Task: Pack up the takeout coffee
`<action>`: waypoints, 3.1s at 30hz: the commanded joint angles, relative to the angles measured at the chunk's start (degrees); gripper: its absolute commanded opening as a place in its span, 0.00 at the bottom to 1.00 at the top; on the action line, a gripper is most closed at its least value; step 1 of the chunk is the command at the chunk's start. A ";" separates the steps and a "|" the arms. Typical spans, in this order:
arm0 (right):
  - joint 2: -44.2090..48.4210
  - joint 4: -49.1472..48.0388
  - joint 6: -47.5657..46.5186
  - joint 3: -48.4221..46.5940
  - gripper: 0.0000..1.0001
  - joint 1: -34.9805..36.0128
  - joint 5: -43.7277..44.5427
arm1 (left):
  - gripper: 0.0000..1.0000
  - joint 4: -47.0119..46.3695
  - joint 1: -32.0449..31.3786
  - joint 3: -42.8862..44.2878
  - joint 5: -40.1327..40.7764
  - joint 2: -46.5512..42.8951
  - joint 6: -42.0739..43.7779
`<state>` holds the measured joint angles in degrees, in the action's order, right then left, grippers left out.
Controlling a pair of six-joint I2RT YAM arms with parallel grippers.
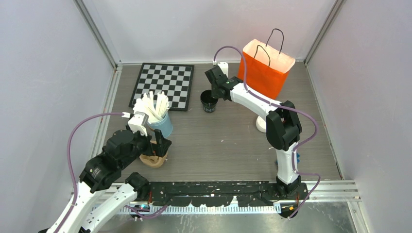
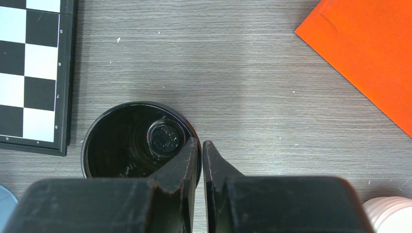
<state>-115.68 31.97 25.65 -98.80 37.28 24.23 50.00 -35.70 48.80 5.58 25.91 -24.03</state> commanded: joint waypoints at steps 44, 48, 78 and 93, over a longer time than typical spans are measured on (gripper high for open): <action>4.01 -4.92 -0.53 0.69 0.00 -0.10 -3.39 | 0.98 -1.22 0.21 -0.10 0.57 0.47 -0.23; 4.80 -5.67 -0.21 1.30 0.00 -0.02 -3.64 | 0.98 -1.22 0.24 -0.10 0.57 0.63 -0.23; 11.89 -5.08 -0.89 7.63 0.31 -1.04 -1.18 | 0.95 -5.53 0.27 11.35 -2.16 16.96 4.03; 40.59 -2.97 1.59 26.64 0.69 -1.68 -0.63 | 0.79 -32.80 0.62 20.76 -11.36 51.41 -0.54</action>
<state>-83.20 29.63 25.74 -76.18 35.88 23.83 30.79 -35.59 68.88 -3.25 74.04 -23.66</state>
